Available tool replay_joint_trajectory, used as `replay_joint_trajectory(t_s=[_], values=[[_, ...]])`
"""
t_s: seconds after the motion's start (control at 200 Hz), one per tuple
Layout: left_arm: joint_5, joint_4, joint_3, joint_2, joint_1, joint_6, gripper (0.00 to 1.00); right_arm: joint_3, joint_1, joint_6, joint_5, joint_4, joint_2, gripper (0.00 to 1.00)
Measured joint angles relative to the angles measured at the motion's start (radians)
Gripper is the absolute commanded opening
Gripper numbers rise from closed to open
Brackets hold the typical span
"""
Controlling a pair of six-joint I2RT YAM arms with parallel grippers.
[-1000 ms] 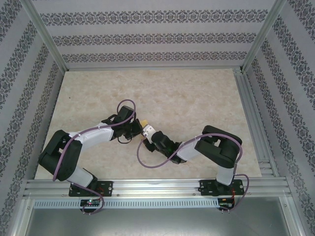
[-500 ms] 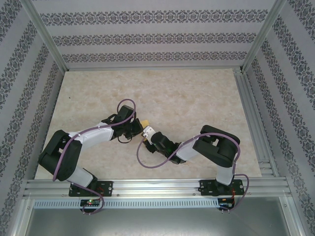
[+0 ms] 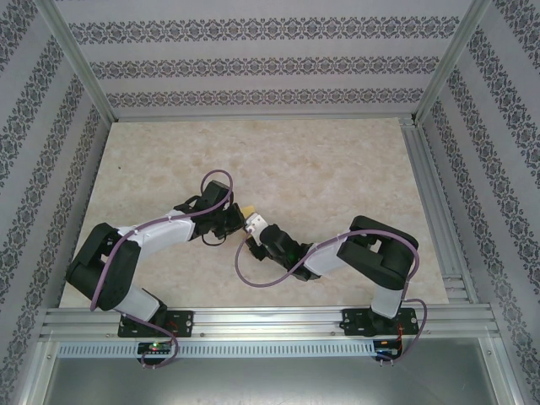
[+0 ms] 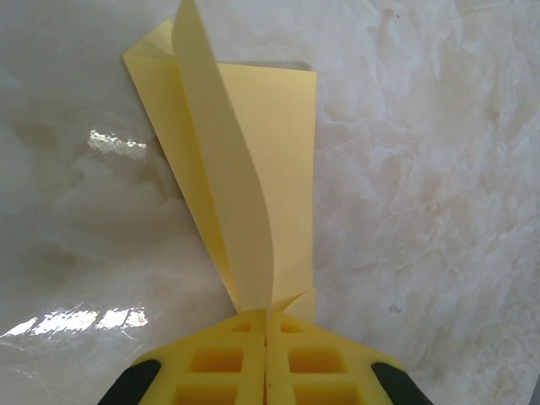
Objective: Fold a paper plane with a square sheet of paper (pick it up from the middle)
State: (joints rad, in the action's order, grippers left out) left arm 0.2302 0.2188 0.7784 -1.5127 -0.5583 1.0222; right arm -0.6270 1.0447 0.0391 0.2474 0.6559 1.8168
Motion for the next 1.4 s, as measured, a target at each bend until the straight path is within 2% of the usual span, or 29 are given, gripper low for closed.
replay_joint_trajectory(t_s=[0.115, 0.42, 0.5, 0.594, 0.729, 0.969, 1.404], values=[[0.000, 0.000, 0.000, 0.000, 0.000, 0.000, 0.11, 0.000, 0.000, 0.020, -0.007, -0.005, 0.001, 0.12], [-0.034, 0.042, 0.000, 0.065, 0.008, -0.025, 0.60, -0.001, -0.035, 0.110, -0.072, -0.016, 0.006, 0.01], [-0.050, 0.051, 0.000, 0.095, 0.022, -0.032, 0.68, 0.000, -0.062, 0.164, -0.117, -0.009, 0.006, 0.00], [-0.069, 0.062, 0.000, 0.127, 0.037, -0.034, 0.73, 0.002, -0.101, 0.239, -0.176, 0.013, 0.006, 0.00], [-0.084, 0.064, -0.008, 0.160, 0.051, -0.041, 0.76, 0.017, -0.154, 0.349, -0.258, 0.063, 0.006, 0.00], [-0.078, 0.060, -0.051, 0.166, 0.054, -0.052, 0.76, 0.047, -0.223, 0.540, -0.381, 0.178, 0.047, 0.00], [-0.003, -0.023, -0.062, 0.132, 0.054, -0.107, 0.64, 0.060, -0.238, 0.726, -0.415, 0.183, 0.061, 0.00]])
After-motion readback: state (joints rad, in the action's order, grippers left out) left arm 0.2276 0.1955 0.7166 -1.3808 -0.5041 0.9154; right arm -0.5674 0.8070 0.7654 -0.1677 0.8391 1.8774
